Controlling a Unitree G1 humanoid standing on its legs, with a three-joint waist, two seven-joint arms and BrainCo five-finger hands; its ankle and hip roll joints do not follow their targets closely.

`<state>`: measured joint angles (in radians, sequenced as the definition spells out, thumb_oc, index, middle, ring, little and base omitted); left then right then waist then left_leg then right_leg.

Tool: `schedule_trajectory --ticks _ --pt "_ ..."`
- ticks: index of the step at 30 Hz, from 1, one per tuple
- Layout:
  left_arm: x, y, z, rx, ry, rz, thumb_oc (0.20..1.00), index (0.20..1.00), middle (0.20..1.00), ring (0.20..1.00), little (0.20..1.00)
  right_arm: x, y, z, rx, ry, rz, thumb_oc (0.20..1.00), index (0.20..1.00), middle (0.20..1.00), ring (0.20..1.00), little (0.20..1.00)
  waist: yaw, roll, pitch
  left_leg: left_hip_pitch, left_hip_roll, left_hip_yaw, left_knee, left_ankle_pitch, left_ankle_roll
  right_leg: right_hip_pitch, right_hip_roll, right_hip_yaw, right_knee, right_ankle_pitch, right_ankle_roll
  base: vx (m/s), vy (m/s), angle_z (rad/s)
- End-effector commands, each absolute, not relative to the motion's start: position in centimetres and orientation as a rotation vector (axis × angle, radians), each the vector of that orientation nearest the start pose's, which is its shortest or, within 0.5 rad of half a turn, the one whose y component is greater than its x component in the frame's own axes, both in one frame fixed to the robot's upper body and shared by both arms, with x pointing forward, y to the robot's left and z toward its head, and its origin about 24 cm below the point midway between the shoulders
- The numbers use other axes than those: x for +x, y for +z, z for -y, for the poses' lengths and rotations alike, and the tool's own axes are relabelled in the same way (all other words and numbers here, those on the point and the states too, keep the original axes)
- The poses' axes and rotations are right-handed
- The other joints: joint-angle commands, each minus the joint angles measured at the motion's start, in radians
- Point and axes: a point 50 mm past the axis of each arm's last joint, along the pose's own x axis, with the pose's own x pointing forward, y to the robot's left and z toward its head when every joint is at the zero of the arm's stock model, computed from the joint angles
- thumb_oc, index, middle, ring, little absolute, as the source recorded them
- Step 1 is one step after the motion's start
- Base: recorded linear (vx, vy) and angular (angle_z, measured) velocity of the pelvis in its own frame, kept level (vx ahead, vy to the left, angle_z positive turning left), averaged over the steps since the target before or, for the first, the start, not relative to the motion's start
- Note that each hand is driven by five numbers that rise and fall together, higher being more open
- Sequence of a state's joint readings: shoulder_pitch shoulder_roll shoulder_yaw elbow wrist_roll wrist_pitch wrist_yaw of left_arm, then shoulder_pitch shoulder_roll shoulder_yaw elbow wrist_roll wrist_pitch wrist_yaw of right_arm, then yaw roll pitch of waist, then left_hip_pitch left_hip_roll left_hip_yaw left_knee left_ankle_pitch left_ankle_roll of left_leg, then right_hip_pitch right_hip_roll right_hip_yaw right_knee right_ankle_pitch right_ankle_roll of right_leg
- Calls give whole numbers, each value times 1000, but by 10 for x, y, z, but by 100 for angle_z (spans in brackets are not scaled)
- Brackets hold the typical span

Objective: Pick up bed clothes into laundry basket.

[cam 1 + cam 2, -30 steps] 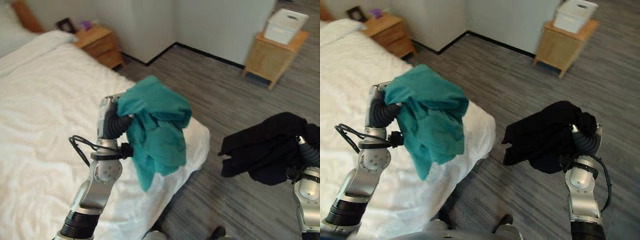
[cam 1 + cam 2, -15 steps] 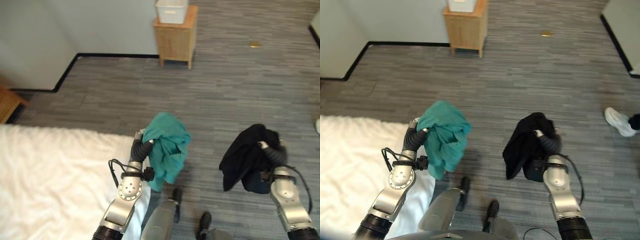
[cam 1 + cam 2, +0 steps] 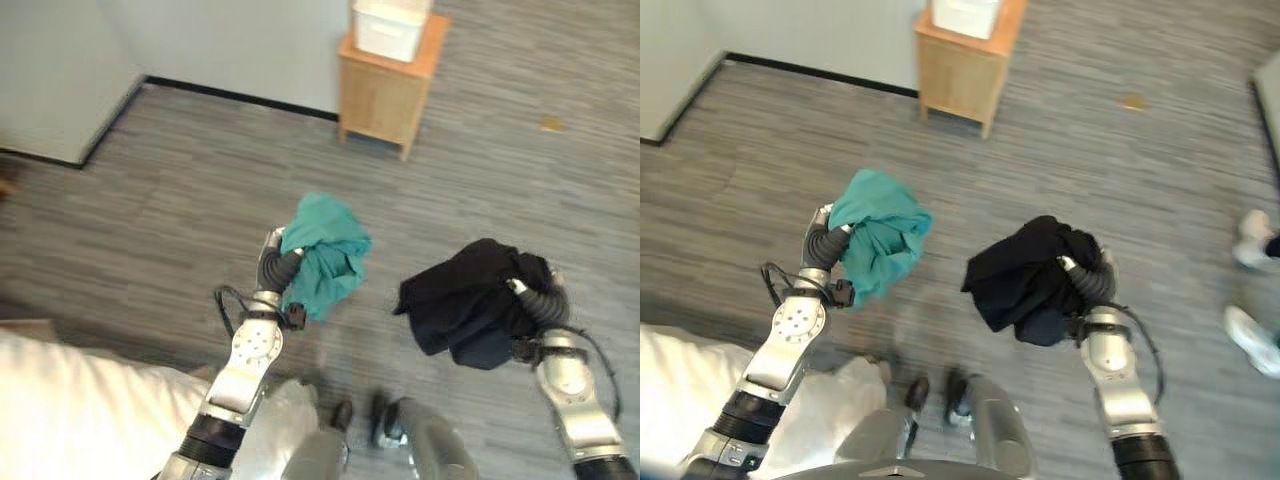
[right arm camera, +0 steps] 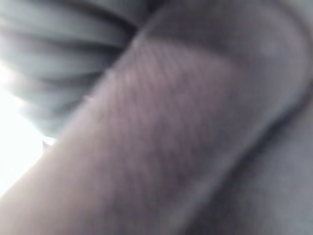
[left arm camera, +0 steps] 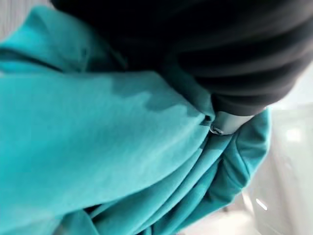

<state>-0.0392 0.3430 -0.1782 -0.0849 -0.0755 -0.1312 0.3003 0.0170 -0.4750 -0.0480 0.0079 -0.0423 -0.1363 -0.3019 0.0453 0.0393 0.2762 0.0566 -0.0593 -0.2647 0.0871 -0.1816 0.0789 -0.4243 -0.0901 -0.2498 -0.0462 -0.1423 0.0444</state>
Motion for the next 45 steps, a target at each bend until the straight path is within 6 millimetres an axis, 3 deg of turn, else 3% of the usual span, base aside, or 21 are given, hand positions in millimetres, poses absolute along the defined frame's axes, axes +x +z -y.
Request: schedule_trajectory --ticks 1,2,4,5,6,8,9,10,13,15,17,20,22,24,26,27,29,30,34,39,45 --pt "248 98 -183 252 66 336 200 200 200 200 200 256 119 255 -527 -382 380 200 200 200 200 200 32 -53 -67 244 119 58 -174 -33 -89 129 -12 -57 -23 225 135 924 -263 1" --pt "249 97 -182 259 56 334 200 200 200 200 200 256 116 255 -534 -381 366 200 200 200 200 200 34 -57 -78 265 136 50 -135 -26 -102 160 4 -42 -29 229 123 720 -217 11" --pt "247 94 -180 247 58 323 200 200 200 200 200 253 112 256 -566 -377 347 200 200 200 200 200 31 -46 -94 226 167 70 87 81 -149 233 38 0 -8 246 85 789 -305 54" --pt "246 92 -179 222 62 309 200 200 200 200 200 254 115 254 -576 -372 365 200 200 200 200 200 49 -60 -73 69 161 91 459 211 -162 333 52 2 -19 227 32 563 -289 77" --pt "246 92 -179 223 62 310 200 200 200 200 200 255 115 254 -575 -373 366 200 200 200 200 200 46 -64 -73 55 154 86 473 211 -161 329 45 -1 -20 231 32 462 -326 55" --pt "245 100 -178 235 43 343 200 200 200 200 200 258 124 255 -580 -407 409 200 200 200 200 200 92 -84 -36 -114 113 85 753 204 -110 415 60 19 -36 193 -1 338 -236 -34" --pt "244 103 -178 229 45 355 200 200 200 200 200 259 128 256 -588 -418 421 200 200 200 200 200 107 -89 -29 -165 115 106 775 159 -93 445 66 30 -40 168 -5 616 -156 -95" --pt "244 102 -177 206 52 346 200 200 200 200 200 261 132 256 -596 -443 437 200 200 200 200 200 136 -92 -17 -254 90 136 671 71 -77 487 65 48 -41 127 -1 478 -56 -99" --pt "245 101 -175 195 46 343 200 200 200 200 200 262 132 258 -632 -458 434 200 200 200 200 200 162 -95 -18 -275 27 154 483 50 -72 512 62 86 -41 111 15 402 80 -92" --pt "243 99 -174 206 41 340 200 200 200 200 200 262 135 261 -659 -487 452 200 200 200 200 200 177 -70 -42 -280 5 149 169 125 -84 548 92 101 -41 80 24 558 126 -103" --pt "245 100 -168 221 29 355 200 200 200 200 200 265 147 262 -665 -525 507 200 200 200 200 200 194 -48 -65 -266 14 249 -114 274 -90 631 121 76 -41 11 14 659 90 -75" --pt "246 103 -166 227 29 371 200 200 200 200 200 265 155 256 -621 -517 550 200 200 200 200 200 210 -61 -84 -253 0 290 -145 288 -65 676 127 81 -41 -4 7 505 62 -41" --pt "245 102 -163 239 -8 363 200 200 200 200 200 262 156 255 -630 -508 563 200 200 200 200 200 226 -93 -112 -213 -32 255 -166 281 -29 682 127 101 81 -20 21 538 80 37" --pt "243 101 -165 255 -14 352 200 200 200 200 200 260 168 258 -653 -522 608 200 200 200 200 200 214 -115 -105 -158 -30 248 -163 259 -8 613 114 91 326 30 96 302 66 7" --pt "245 102 -162 269 -21 363 200 200 200 200 200 261 194 259 -662 -555 713 200 200 200 200 200 179 -90 -86 -87 3 216 -173 240 -2 443 95 90 586 107 159 295 83 12" --pt "248 104 -160 265 -15 377 200 200 200 200 200 259 214 264 -690 -599 787 200 200 200 200 200 166 -67 -88 -64 25 200 -174 231 -7 379 59 63 621 103 152 245 43 41" --pt "250 106 -159 260 -17 388 200 200 200 200 200 257 227 271 -744 -649 829 200 200 200 200 200 158 -64 -87 -56 29 190 -174 222 -14 376 30 44 570 77 137 251 -44 57" --pt "249 109 -156 267 -23 412 200 200 200 200 200 247 255 286 -839 -786 926 200 200 200 200 200 149 -63 -91 -38 32 169 -174 197 -29 384 -9 33 415 24 104 252 -86 58" --pt "248 104 -152 280 -55 412 200 200 200 200 200 242 285 314 -1024 -964 941 200 200 200 200 200 150 -92 -119 -13 35 142 -174 165 -47 443 -33 59 158 78 107 228 -148 86" --pt "243 97 -151 272 -55 384 200 200 200 200 200 246 298 311 -1026 -959 978 200 200 200 200 200 159 -108 -145 5 46 148 -174 133 -61 490 -28 66 76 115 113 135 -131 50" --pt "240 90 -156 221 -52 341 200 200 200 200 200 280 309 300 -1056 -744 887 200 200 200 200 200 183 -122 -157 3 63 130 -174 133 -92 542 -19 16 15 112 99 76 -112 -3"
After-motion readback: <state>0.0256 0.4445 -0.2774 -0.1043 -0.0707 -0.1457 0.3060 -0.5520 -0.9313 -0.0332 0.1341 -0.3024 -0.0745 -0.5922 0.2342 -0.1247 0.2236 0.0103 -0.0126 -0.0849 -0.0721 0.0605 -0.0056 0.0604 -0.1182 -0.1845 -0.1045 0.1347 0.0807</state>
